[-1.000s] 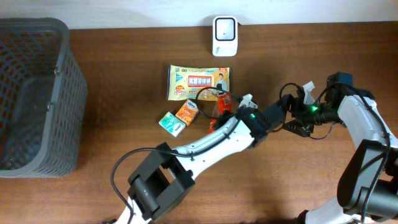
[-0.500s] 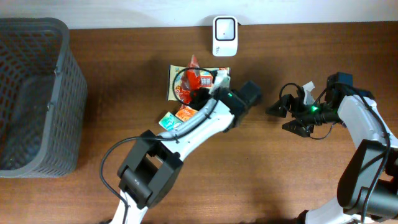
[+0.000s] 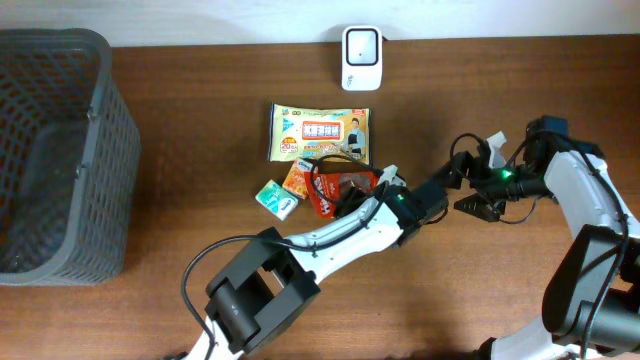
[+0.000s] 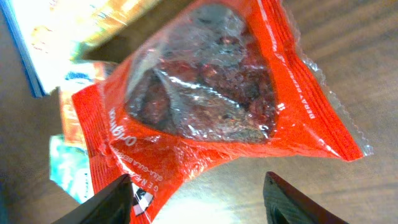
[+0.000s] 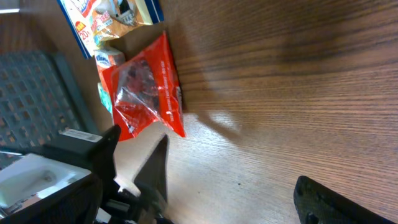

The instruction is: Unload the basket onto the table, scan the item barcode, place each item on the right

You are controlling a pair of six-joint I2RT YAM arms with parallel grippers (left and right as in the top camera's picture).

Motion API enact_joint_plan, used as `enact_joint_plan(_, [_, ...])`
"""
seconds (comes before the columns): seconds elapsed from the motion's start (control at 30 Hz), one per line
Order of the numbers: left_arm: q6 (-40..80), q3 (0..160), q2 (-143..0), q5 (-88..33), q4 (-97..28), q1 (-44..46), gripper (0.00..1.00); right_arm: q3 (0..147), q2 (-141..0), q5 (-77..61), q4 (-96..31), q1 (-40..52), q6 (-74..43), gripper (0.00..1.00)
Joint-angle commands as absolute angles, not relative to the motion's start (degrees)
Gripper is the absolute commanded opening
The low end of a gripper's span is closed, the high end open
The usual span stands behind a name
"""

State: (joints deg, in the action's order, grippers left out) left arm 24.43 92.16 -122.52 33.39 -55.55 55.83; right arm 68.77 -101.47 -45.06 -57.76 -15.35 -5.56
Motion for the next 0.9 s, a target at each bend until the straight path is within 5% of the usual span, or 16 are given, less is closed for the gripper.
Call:
enact_joint_plan(0.0, [24.8,98.2,-120.1,25.4,-58.3,53.7,0.72,70.9,-101.6,-44.8,-59.1,-15.5,-4.6,0.98])
enact_joint_plan(0.1, [24.8,103.1,-115.1,23.1,-60.6,50.4,0.74,71.7,-101.5,-45.1,-60.5,-15.5,-3.4,0.98])
enact_joint_plan(0.2, [24.8,105.8,-109.4,23.2,-61.7,46.3,0.89,71.7,-101.5,-47.4,-60.7,-15.2,-3.1,0.96])
enact_joint_plan(0.3, [24.8,105.9,-103.9,23.3,-62.3,40.5,0.91,71.7,-101.5,-48.7,-58.7,-13.0,-3.2,0.63])
enact_joint_plan(0.37, [24.8,105.9,-102.1,23.3,-63.7,35.6,0.84,71.7,-101.5,-49.1,-54.2,-9.3,-5.7,0.3])
enact_joint_plan(0.53, [24.8,105.9,-102.1,20.6,-68.6,28.3,0.82,71.7,-101.5,-44.8,-41.3,1.0,-18.3,0.25])
enact_joint_plan(0.6, [24.8,105.9,-102.2,19.7,-69.1,27.1,1.0,71.7,-101.5,-38.9,-37.1,4.8,-24.2,0.17])
enact_joint_plan(0.87, [24.8,105.9,-102.2,18.8,-69.6,27.0,1.0,71.7,-101.6,-8.2,-24.3,21.1,-32.1,0.12])
